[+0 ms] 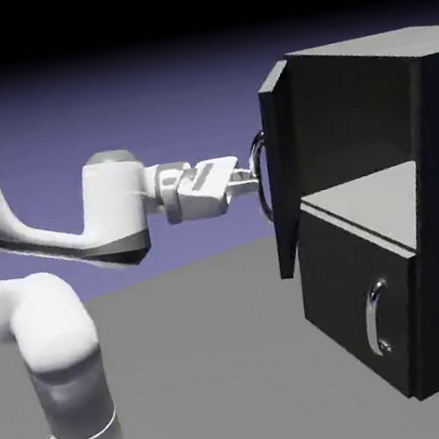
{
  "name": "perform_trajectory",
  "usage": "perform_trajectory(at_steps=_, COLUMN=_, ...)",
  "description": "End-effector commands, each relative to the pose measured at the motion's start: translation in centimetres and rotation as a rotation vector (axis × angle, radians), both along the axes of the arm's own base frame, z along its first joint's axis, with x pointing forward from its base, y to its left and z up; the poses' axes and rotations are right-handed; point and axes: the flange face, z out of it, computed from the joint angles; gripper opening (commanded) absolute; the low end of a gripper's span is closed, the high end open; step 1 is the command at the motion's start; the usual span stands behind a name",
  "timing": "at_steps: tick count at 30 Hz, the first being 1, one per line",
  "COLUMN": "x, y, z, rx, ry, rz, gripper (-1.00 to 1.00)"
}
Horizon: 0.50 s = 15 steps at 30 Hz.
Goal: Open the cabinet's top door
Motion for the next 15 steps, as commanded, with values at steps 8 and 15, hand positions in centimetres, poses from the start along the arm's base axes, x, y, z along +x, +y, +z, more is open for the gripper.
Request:
perform_trajectory(at_steps=8, x=-1.6, y=4.3, z=0.0, rx=0.001, ry=0.000, rz=-0.147, gripper=-1.00)
perform_trajectory(at_steps=15, x=-2.7, y=9.5, z=0.0, rx=0.001, ry=0.000, rz=-0.316, gripper=-1.00)
